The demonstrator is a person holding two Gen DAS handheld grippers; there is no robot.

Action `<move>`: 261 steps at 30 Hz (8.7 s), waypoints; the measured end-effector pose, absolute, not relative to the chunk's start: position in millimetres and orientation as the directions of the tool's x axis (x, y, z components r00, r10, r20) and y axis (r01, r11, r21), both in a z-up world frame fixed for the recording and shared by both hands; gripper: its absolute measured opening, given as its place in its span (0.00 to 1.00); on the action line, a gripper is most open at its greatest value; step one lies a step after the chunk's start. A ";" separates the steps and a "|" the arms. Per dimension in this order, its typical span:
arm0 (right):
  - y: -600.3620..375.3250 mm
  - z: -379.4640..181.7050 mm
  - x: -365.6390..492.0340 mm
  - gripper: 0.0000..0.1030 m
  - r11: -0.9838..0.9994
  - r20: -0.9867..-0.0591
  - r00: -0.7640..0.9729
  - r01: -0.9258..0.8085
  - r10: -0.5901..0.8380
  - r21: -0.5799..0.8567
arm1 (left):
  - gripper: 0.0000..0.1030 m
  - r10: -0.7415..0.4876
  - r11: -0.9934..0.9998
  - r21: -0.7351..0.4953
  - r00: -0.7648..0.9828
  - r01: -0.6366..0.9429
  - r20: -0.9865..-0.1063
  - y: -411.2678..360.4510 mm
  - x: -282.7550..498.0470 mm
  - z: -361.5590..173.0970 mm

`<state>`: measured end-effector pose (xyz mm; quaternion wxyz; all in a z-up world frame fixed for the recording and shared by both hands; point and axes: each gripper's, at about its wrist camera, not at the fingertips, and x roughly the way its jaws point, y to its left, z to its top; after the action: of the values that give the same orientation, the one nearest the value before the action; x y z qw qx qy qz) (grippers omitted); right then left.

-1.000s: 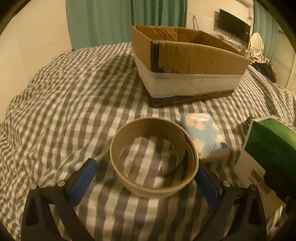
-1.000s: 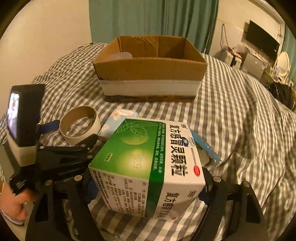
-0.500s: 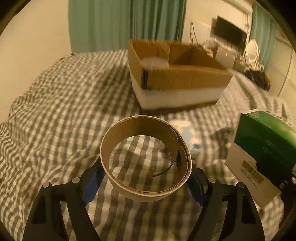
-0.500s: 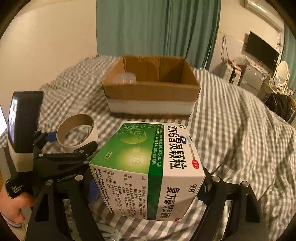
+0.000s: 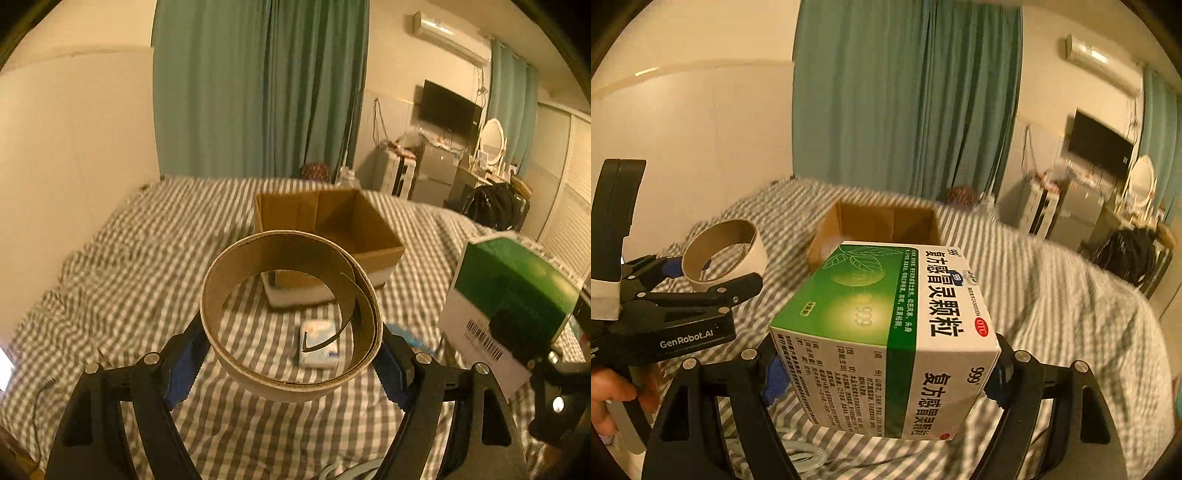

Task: Organize objects
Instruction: 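Lower the medicine box with the right gripper while the left gripper lowers the tape roll into the box, then open both grippers and withdraw them toward the remaining items, then grasp the blue blister pack with the right gripper while the left gripper grasps the floral tissue pack, then carry the blister pack with the right gripper while the left gripper carries the tissue pack into the box, then open both grippers and withdraw them toward the figurine and strap, then grasp the light blue plastic strap with the left gripper while the right gripper grasps the white figurine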

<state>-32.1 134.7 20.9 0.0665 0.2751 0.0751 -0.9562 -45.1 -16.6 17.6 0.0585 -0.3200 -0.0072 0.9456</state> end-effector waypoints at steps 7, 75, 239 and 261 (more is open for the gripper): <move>140.2 52.3 -49.0 0.78 -0.976 -0.488 -0.866 0.185 -0.106 -0.115 | 0.80 0.124 -0.991 -0.038 -0.816 -0.125 -0.565 -8.8 -65.3 45.8; 194.7 75.2 -109.6 0.97 -0.966 -0.550 -0.808 0.259 -0.213 -0.006 | 1.00 0.062 -0.998 -0.010 -0.791 -0.070 -0.608 17.3 -85.7 32.5; 191.4 7.0 -37.0 1.00 -0.986 -0.608 -0.785 0.167 -0.114 -0.030 | 1.00 -0.018 -0.999 -0.021 -0.756 0.043 -0.655 -23.5 -15.7 -11.1; 176.7 -124.5 -29.6 1.00 -0.989 -0.766 -0.642 0.131 -0.033 -0.067 | 1.00 0.066 -0.976 0.068 -0.576 -0.209 -0.815 60.3 44.7 -147.2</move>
<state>-29.6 176.7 -124.5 0.0454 0.4206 0.0580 -0.9042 44.7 60.3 -147.2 0.0777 -0.4538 0.0785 0.8842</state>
